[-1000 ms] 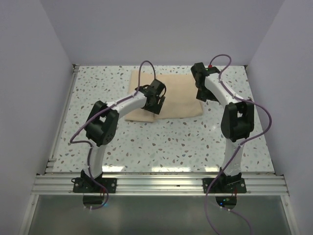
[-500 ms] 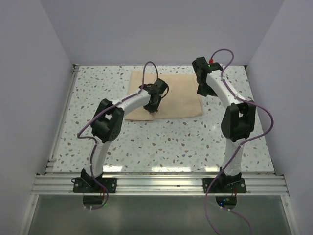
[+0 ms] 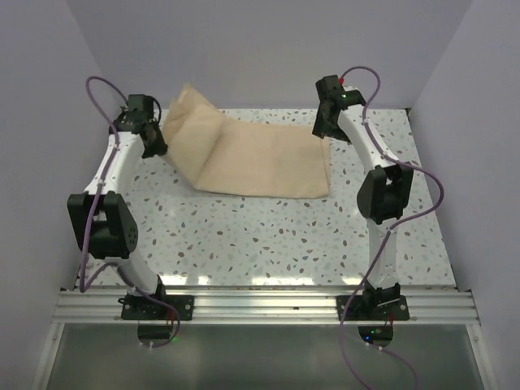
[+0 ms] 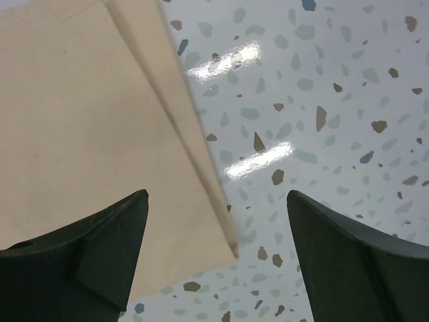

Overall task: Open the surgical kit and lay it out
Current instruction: Open the surgical kit at the center of the board.

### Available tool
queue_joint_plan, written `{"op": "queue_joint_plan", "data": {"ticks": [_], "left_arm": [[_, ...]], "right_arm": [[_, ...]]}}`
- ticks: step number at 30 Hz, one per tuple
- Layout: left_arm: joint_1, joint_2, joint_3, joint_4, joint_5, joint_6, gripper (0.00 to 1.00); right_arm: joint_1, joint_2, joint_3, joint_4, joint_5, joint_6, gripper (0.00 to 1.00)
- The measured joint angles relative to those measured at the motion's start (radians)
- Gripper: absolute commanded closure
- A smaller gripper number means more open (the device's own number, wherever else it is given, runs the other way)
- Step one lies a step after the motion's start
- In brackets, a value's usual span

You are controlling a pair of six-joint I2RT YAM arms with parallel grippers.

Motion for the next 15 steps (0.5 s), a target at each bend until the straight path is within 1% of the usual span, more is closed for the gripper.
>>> {"op": "queue_joint_plan", "data": {"ticks": [1,2,5,8,10,15], "left_arm": [[0.042,-0.035,-0.049,0.002,-0.013,-0.003,0.14],[0.072,-0.061,-0.095,0.006,-0.021,-0.006,0.01],[0.118,-0.09,-0.208,0.014,-0.033,-0.027,0.0],[0.127,-0.087,-0.293,0.017,-0.021,-0.039,0.0],[0.126,-0.087,-0.318,0.016,-0.007,-0.045,0.0],[0.125,-0.093,-0.321,0.024,0.01,-0.048,0.0]], "right_arm": [[0.0,0.021,0.021,0.005,-0.013,0.0,0.12],[0.0,0.041,0.037,0.007,-0.029,0.0,0.12],[0.0,0.081,0.052,0.022,-0.074,0.0,0.12],[0.0,0.11,0.052,0.045,-0.116,-0.001,0.11],[0.0,0.123,0.052,0.071,-0.151,-0.005,0.11],[-0.001,0.143,0.052,0.176,-0.232,-0.007,0.11]]}}
